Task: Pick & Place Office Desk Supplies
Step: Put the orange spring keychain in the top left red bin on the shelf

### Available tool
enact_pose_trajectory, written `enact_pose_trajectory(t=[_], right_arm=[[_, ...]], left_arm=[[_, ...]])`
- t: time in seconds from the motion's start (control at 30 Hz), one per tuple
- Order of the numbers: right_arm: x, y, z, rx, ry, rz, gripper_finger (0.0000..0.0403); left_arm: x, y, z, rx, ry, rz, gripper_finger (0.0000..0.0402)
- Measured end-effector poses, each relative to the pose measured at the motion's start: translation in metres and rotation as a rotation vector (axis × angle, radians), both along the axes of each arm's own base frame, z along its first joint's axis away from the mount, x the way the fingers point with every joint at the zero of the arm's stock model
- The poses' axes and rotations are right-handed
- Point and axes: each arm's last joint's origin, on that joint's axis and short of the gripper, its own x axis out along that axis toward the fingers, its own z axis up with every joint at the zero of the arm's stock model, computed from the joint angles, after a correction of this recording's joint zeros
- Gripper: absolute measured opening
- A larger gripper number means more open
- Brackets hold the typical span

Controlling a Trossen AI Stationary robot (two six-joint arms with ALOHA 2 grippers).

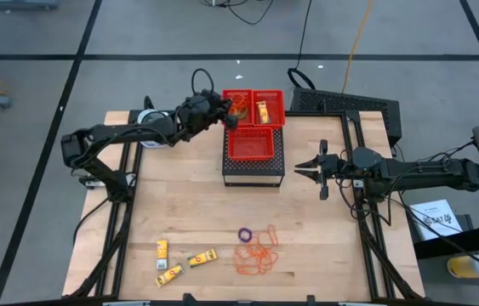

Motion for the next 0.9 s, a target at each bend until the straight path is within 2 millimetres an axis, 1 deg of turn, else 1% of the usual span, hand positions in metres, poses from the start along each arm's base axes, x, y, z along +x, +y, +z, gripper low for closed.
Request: enact_pose_trajectory(t=[0.07, 0.23, 0.33, 0.43, 0.57, 0.73, 0.8, 0.9], right_arm=[[0.0, 0.0, 0.0, 0.0, 0.0, 0.0, 0.005], [0.0, 0.0, 0.0, 0.001, 0.0, 0.0, 0.005], [0.0, 0.0, 0.0, 0.0, 0.001, 0.001, 0.005], [0.0, 0.0, 0.0, 0.0, 0.002, 0.0, 0.005], [0.0, 0.0, -0.001, -0.001, 0.009, 0.0, 0.005], [0.0, 0.0, -0.001, -0.002, 0.008, 0.0, 0.005], [0.0, 0.0, -0.001, -0.002, 0.008, 0.0, 0.005], [0.0, 0.0, -0.001, -0.001, 0.008, 0.0, 0.005]], left_arm=[[-0.001, 0.002, 0.001, -0.015, -0.025, 0.012, 0.0067], [-0.002, 0.005, 0.001, -0.04, -0.053, 0.032, 0.0138], [-0.002, 0.005, 0.001, -0.032, -0.043, 0.029, 0.0174], [-0.002, 0.001, 0.002, -0.006, -0.004, -0.017, 0.02], [-0.007, -0.011, 0.016, 0.052, 0.021, -0.102, 0.022], [-0.016, -0.026, 0.031, 0.089, 0.043, -0.147, 0.0225], [-0.019, -0.032, 0.032, 0.081, 0.062, -0.161, 0.0225], [-0.023, -0.035, 0.025, 0.02, 0.14, -0.124, 0.0225]])
